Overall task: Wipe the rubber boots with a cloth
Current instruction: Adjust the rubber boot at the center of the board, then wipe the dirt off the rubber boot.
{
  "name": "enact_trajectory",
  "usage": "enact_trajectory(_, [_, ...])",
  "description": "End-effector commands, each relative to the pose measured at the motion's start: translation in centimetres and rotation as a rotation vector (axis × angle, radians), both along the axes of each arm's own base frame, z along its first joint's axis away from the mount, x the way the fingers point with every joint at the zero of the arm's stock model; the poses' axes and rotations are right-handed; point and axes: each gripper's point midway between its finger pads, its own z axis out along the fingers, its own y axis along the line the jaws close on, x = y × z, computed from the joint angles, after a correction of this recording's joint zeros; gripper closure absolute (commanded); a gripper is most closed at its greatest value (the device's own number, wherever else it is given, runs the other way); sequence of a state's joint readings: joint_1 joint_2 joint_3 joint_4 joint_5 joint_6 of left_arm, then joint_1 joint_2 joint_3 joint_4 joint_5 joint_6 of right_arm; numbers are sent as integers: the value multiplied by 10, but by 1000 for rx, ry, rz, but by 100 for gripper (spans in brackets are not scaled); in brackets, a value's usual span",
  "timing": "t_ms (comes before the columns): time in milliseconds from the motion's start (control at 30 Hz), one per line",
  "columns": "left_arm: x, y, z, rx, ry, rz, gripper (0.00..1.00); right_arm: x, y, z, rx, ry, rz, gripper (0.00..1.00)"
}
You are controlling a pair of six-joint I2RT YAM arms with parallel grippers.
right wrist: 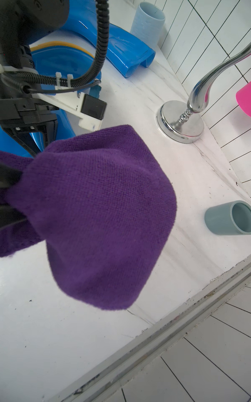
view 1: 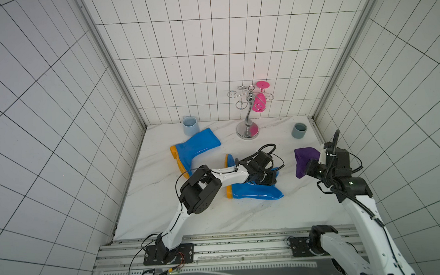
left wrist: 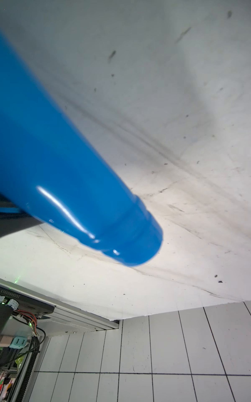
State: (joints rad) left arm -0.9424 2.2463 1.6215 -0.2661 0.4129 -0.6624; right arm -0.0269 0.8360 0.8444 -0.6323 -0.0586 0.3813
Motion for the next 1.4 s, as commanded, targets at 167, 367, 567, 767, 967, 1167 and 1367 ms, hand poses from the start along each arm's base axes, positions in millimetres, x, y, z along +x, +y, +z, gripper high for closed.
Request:
enact_trajectory(167, [17, -3, -5, 5, -18, 28, 79, 3, -7, 37, -22, -85, -12, 100])
enact_trajectory(367, [44, 5, 37, -45, -77, 59, 64, 4, -7, 40, -20, -92, -12, 100])
enact_trajectory(567, [76, 48, 111, -94, -168, 116, 63, 5, -5, 44, -12, -99, -2, 100])
enact_trajectory(767, [85, 153, 129, -29, -219, 226, 62, 11, 7, 30, 20, -72, 61, 100])
enact_trajectory(967, [54, 219, 87, 72, -195, 240, 62, 14, 37, 14, 80, -47, 183, 100])
enact_trajectory(1167, [29, 229, 37, 88, -111, 215, 62, 7, 93, -3, 46, 5, 300, 100])
enact_trajectory(1367, [28, 235, 22, 55, -82, 219, 64, -9, 140, -25, 60, 53, 372, 100])
